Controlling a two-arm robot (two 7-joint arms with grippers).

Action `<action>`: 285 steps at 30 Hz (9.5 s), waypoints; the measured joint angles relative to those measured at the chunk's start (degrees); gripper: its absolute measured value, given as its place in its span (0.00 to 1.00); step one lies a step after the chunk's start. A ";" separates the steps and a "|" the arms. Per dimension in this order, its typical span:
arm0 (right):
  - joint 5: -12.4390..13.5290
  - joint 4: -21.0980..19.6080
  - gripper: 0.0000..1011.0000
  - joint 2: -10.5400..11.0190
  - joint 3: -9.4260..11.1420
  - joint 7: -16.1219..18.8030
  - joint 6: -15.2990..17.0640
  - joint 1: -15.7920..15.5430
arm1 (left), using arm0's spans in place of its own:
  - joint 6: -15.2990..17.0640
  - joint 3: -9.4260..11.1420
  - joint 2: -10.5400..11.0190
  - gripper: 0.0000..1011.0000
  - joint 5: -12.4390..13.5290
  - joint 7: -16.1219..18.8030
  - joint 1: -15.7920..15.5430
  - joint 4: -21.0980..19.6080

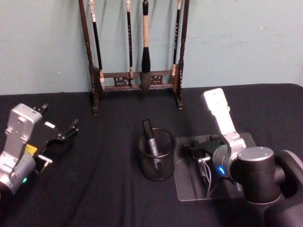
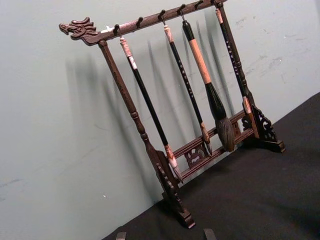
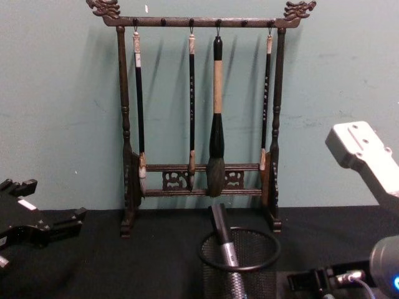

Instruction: Pick up the water-based marker from the table and place it into the pen holder.

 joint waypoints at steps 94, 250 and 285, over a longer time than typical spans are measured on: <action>-3.45 1.25 0.24 -1.88 1.95 3.07 0.58 -0.05 | 0.00 0.00 0.00 0.99 0.00 0.00 0.00 0.00; 8.65 4.80 0.99 -1.38 -2.35 9.83 -34.67 5.55 | 0.00 0.00 0.00 0.99 0.00 0.00 0.00 0.00; 3.05 16.27 0.99 0.77 3.99 4.97 -33.45 5.42 | 0.00 0.00 0.00 0.99 0.00 0.00 0.00 0.00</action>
